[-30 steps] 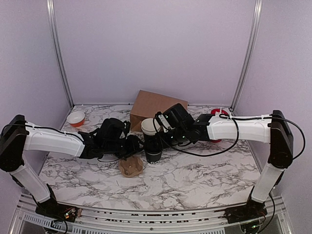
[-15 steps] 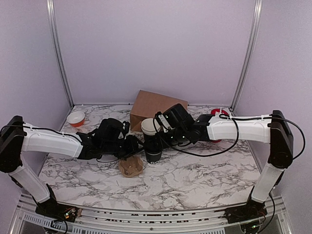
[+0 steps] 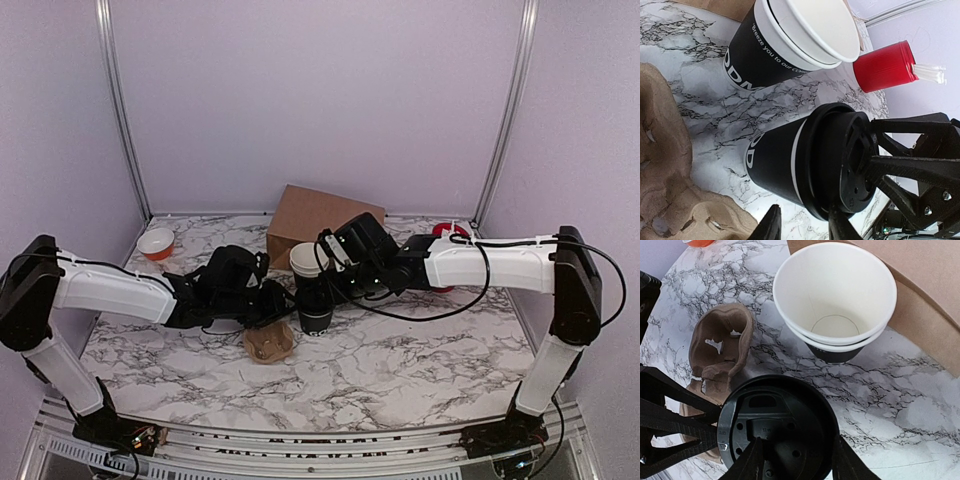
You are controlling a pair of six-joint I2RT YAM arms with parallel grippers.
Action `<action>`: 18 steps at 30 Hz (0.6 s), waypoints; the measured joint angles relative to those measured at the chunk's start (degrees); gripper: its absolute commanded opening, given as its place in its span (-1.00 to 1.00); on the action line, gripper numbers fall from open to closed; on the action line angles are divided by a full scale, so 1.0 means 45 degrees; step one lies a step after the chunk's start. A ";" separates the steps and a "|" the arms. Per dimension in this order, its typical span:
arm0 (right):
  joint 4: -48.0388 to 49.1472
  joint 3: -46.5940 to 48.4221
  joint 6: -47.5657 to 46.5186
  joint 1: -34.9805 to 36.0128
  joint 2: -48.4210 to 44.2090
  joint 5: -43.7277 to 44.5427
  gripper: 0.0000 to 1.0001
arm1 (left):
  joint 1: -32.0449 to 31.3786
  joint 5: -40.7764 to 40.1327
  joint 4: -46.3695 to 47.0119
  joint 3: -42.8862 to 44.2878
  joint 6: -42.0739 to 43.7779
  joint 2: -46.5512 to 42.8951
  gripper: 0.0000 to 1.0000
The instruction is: Pack the takeout coffee
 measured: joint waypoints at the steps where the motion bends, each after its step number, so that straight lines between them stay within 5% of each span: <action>1: 0.0000 0.0000 0.0000 -0.0005 0.0000 -0.0005 -0.10 | 0.0000 0.0010 0.0005 0.0049 0.0005 0.0044 -0.32; 18: 0.0287 -0.0194 0.0053 -0.0087 0.0000 0.0097 -0.10 | -0.0155 -0.0515 0.0121 0.0627 0.0019 0.0690 -0.45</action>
